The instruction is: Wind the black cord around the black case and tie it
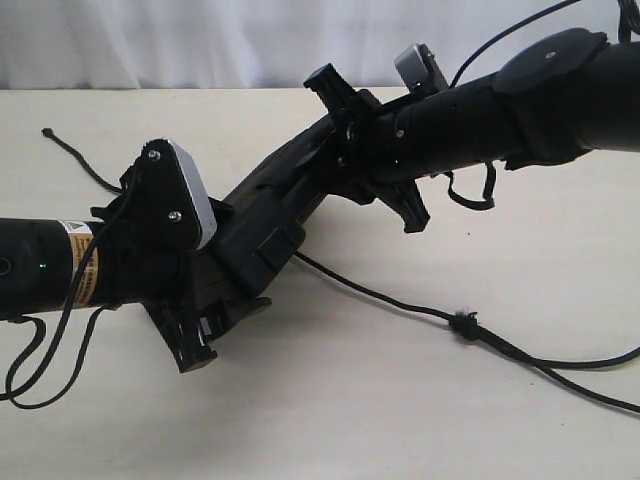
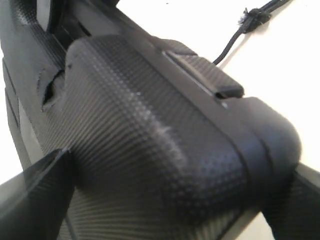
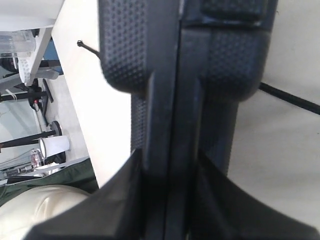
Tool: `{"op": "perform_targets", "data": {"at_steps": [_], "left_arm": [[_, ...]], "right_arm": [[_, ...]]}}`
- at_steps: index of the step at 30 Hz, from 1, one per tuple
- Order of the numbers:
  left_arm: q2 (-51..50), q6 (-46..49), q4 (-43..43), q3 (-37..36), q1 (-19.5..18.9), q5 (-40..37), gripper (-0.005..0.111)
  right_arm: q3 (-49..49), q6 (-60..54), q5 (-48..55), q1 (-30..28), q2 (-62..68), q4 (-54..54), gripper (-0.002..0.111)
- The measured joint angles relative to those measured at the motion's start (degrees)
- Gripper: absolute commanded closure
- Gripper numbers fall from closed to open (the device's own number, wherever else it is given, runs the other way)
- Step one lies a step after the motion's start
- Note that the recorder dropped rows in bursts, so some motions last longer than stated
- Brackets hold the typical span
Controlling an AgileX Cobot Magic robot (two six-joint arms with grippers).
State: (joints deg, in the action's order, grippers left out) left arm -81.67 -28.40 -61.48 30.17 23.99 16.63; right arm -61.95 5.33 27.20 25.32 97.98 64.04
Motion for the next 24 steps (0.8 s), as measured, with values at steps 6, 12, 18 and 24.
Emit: {"op": "perform_targets", "data": {"at_steps": [6, 12, 18, 24], "left_arm": [[-0.08, 0.0, 0.14, 0.0, 0.0, 0.11, 0.107], [-0.23, 0.11, 0.14, 0.0, 0.0, 0.34, 0.107], [-0.36, 0.59, 0.26, 0.24, 0.0, 0.7, 0.107], [-0.36, -0.05, 1.14, 0.37, 0.0, 0.77, 0.107]], "right_arm": [[-0.2, -0.11, 0.0, 0.0, 0.0, -1.51, 0.101], [-0.44, -0.01, 0.33, 0.0, -0.22, -3.38, 0.081], [-0.56, -4.42, 3.56, 0.0, -0.83, -7.9, 0.059], [-0.56, -14.11, 6.63, -0.88, -4.18, -10.08, 0.049]]}}
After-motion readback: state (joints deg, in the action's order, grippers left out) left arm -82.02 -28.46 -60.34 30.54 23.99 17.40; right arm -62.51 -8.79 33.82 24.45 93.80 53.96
